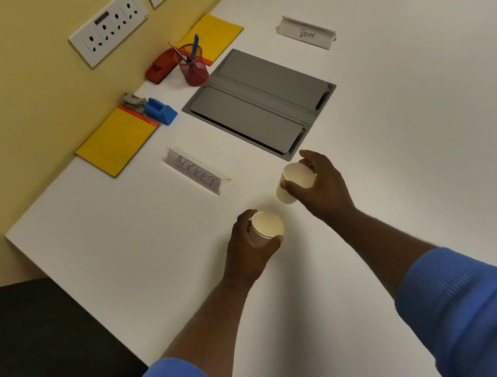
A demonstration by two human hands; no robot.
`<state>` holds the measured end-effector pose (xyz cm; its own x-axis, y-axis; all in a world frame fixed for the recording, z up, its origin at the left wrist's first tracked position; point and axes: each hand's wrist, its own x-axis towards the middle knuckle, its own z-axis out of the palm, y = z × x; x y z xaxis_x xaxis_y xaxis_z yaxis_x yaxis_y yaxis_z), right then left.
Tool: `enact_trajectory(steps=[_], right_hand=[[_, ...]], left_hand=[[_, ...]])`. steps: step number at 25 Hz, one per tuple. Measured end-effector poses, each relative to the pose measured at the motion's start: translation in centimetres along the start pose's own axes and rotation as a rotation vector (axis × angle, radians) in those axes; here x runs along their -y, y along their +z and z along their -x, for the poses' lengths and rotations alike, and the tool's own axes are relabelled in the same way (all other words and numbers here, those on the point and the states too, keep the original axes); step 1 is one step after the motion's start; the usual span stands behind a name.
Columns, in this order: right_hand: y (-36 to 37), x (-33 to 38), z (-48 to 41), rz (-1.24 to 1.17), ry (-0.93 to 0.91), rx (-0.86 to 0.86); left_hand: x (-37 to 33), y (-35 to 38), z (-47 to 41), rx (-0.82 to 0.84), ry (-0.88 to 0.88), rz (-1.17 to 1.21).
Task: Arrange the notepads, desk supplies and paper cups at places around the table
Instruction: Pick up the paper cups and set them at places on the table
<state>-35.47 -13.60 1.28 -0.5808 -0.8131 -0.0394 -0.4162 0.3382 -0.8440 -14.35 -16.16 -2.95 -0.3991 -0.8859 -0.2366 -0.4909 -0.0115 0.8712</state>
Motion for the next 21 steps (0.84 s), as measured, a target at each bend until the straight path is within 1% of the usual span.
enact_trajectory(steps=[7, 15, 21], right_hand=[[3.1, -3.6, -2.9, 0.135, 0.028, 0.064], [5.0, -4.6, -3.4, 0.149, 0.043, 0.112], [4.6, -4.6, -2.8, 0.161, 0.054, 0.099]], left_hand=[[1.6, 1.3, -1.4, -0.004, -0.013, -0.008], [1.8, 1.4, -1.2, 0.001, -0.005, -0.008], [1.3, 1.1, -0.7, -0.001, -0.004, 0.012]])
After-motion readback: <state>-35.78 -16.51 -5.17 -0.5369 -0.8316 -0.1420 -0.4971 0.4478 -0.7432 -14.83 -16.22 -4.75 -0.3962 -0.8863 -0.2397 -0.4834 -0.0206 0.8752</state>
